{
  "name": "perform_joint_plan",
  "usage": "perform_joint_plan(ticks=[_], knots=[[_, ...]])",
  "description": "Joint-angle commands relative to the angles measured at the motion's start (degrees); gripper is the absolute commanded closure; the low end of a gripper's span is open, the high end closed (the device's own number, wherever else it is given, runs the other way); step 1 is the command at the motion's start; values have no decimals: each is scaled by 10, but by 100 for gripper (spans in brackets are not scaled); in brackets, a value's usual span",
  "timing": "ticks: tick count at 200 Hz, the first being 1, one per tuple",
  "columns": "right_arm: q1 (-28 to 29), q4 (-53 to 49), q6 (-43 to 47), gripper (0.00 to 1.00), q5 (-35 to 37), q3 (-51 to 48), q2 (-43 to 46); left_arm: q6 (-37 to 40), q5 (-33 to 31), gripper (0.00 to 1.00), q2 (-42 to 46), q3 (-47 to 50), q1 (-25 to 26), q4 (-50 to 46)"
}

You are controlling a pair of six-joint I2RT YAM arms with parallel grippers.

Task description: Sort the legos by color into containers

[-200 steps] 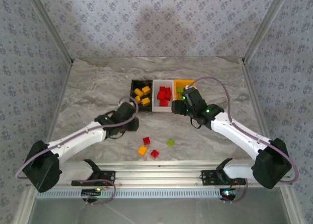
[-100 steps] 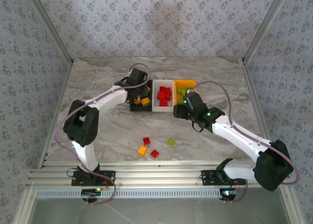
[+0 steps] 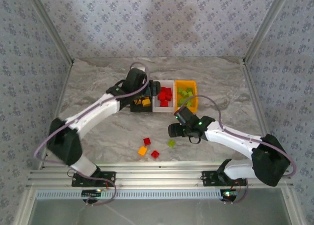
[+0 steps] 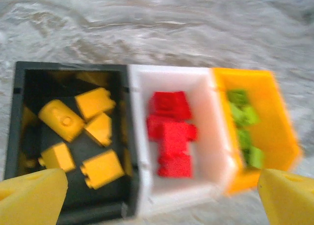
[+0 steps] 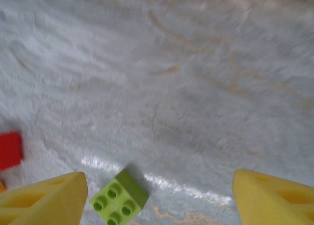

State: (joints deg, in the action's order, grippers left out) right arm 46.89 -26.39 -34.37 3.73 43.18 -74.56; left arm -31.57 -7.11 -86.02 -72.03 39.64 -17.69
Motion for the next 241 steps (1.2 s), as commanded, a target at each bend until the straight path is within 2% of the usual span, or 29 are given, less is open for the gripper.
perform_joint_plan(ticks=[1, 32, 77, 102, 139, 177, 208, 241], knots=[[34, -17, -13, 20, -6, -3, -30, -11, -11, 1, 82, 72, 47, -6], [71, -7, -12, 20, 4, 5, -76, -54, -54, 1, 196, 197, 105, -34], [90, -4, -6, 25, 29, 23, -142, -143, -74, 1, 306, 326, 128, -91], [93, -3, 0, 33, 30, 29, -164, -170, -85, 1, 354, 362, 127, -119], [97, -8, 2, 55, 23, 31, -153, -189, -93, 1, 396, 386, 128, -143], [95, -38, -2, 63, 31, 42, -109, -187, -92, 1, 403, 391, 128, -142], [57, -70, 19, 65, 66, 82, -48, -174, -90, 1, 403, 393, 127, -131], [-57, -53, 36, 66, 76, 141, -21, -167, -85, 1, 400, 400, 127, -117]])
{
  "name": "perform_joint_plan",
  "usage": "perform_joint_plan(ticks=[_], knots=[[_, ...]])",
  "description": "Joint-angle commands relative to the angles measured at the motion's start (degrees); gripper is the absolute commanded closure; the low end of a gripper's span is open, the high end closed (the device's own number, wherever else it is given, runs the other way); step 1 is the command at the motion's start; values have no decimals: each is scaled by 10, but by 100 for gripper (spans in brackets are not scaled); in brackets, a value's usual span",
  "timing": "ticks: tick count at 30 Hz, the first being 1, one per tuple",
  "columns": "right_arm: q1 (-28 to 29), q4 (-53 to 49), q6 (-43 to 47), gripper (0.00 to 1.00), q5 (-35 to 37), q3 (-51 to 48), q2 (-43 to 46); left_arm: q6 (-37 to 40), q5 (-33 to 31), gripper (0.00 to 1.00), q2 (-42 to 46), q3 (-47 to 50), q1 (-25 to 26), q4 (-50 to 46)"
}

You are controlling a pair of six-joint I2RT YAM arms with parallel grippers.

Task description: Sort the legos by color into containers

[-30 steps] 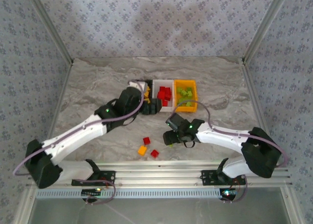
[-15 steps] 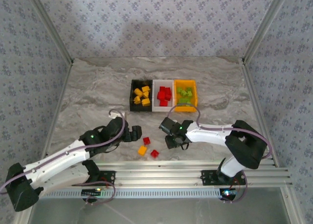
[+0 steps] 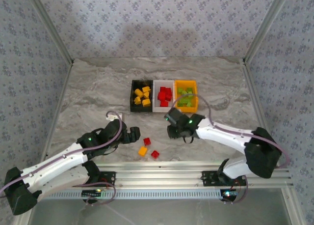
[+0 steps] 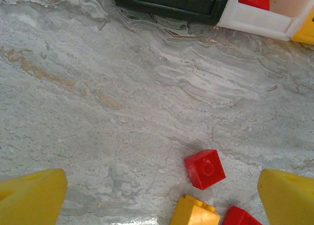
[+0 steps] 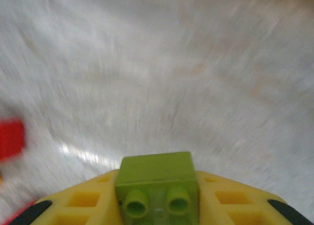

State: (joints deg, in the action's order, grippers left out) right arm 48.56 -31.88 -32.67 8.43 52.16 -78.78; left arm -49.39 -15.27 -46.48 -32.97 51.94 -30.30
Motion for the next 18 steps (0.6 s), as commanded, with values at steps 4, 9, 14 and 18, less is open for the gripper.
perform_joint_plan(ticks=[4, 9, 14, 18], knots=[[-132, 23, 23, 65, 38, 97, -14, 16, 3, 1, 0, 12, 5, 17], [-206, 33, 21, 64, 28, 204, -133, 29, 19, 1, -16, 10, 4, 21], [-238, 10, 21, 61, 25, 290, -237, 40, 34, 1, -25, 14, 5, 26], [-250, -2, 19, 38, 11, 335, -282, 45, 50, 0, -36, 19, 5, 35]])
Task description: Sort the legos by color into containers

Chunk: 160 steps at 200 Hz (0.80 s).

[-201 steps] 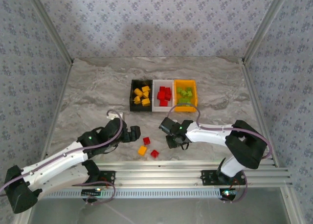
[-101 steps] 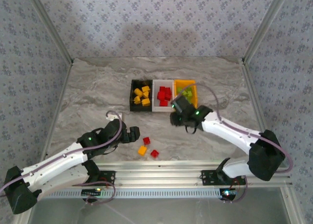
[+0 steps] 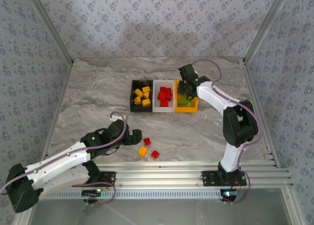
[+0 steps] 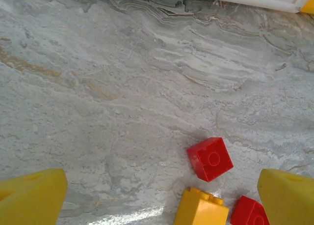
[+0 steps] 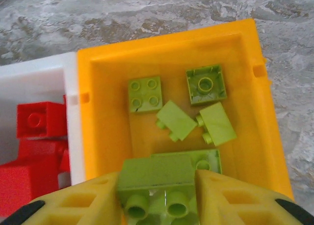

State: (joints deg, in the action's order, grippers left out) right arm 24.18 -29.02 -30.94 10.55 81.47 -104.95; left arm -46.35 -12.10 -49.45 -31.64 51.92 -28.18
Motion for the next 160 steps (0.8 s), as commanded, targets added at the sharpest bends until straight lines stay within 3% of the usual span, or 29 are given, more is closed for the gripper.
perform_joint_plan(ticks=[1, 19, 59, 110, 141, 160], knots=[[-6, -35, 1, 30, -12, 50, -27, 19, 24, 1, -11, 6, 5, 14], [-6, -31, 0, 24, -13, 55, -18, 29, 37, 1, -23, 4, 5, 14], [6, 7, -6, 23, -15, -13, 63, 64, 71, 3, -80, -16, 38, 16], [13, 35, -20, 23, -22, -119, 144, 71, 60, 15, -225, -55, 118, 13], [13, 39, -26, 23, -21, -157, 174, 71, 52, 23, -273, -56, 126, 28], [12, 39, -29, 23, -20, -165, 189, 74, 53, 32, -285, -59, 126, 37]])
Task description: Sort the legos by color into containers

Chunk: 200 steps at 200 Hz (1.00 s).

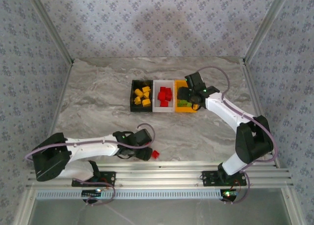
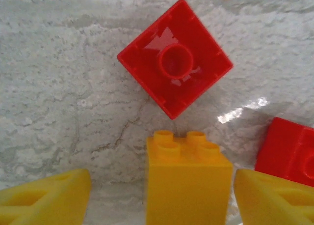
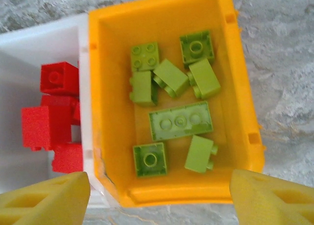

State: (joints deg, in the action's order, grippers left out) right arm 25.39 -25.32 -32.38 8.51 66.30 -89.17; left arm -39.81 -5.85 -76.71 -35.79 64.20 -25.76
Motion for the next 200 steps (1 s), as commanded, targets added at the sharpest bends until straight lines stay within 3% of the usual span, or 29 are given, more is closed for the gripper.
perform_joint_plan(ticks=[1, 40, 84, 101, 125, 153, 200], knots=[[0, 2, -14, 23, 0, -14, 32, 9, -9, 33, -12, -18, 3, 12], [0, -2, -15, 23, 7, -25, 52, 11, -3, 57, 2, -22, 4, -2], [4, 0, -21, 23, 3, -59, 84, 1, -43, 69, 84, -33, -2, -60], [10, 0, -26, 24, 3, -79, 102, 16, -57, 69, 131, -53, -41, -73], [25, 3, -33, 24, -1, -111, 127, 50, -47, 69, 158, -95, -136, -36], [48, -2, -33, 24, -8, -140, 149, 94, -41, 70, 88, -183, -221, 23], [100, 7, -23, 24, -36, -194, 187, 128, -31, 73, -136, -366, -310, 75]])
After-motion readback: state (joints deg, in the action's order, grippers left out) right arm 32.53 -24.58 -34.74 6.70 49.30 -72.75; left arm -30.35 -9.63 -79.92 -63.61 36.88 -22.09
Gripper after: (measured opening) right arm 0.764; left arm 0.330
